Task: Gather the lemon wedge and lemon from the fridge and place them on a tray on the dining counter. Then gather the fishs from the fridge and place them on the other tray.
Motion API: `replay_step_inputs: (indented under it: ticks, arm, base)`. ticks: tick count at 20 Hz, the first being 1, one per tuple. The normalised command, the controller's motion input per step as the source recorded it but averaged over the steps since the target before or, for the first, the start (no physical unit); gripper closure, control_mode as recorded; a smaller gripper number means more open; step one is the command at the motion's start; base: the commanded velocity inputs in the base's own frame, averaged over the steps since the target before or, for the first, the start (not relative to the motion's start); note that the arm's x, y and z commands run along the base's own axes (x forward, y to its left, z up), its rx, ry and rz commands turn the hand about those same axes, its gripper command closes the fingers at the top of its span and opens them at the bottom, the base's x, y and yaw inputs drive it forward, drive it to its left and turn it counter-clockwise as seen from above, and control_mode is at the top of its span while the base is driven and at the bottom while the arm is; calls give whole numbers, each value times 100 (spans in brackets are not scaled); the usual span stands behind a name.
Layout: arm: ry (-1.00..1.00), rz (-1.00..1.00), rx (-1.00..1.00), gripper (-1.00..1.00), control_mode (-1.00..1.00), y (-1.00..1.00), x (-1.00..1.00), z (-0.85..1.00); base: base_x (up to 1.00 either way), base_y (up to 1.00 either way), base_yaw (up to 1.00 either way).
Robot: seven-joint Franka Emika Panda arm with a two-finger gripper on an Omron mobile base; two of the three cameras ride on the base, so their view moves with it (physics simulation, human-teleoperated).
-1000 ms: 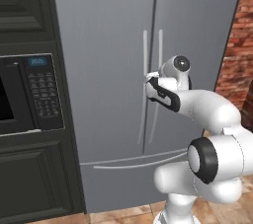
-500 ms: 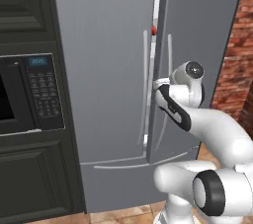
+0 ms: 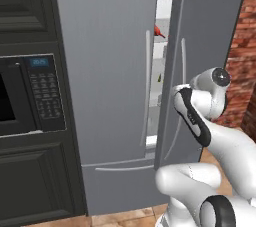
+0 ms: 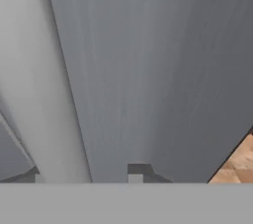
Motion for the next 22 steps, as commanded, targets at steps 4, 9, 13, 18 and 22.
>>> replay_step_inputs:
  ticks: [4,9,13,18,22]
  arm:
    - [8,0,5,-100,-100,-60,-35,10]
    - [7,-4,6,-100,-100,-48,-19,0]
    - [3,0,0,-100,-100,0,-15,-1]
    - [-8,0,-2,-100,-100,17,-98,3]
    - [-1,0,-9,-100,-100,58,-81,25]
  base:
    - [0,0,0]
    - [0,0,0]
    - [0,0,0]
    - [0,0,0]
    - [0,0,0]
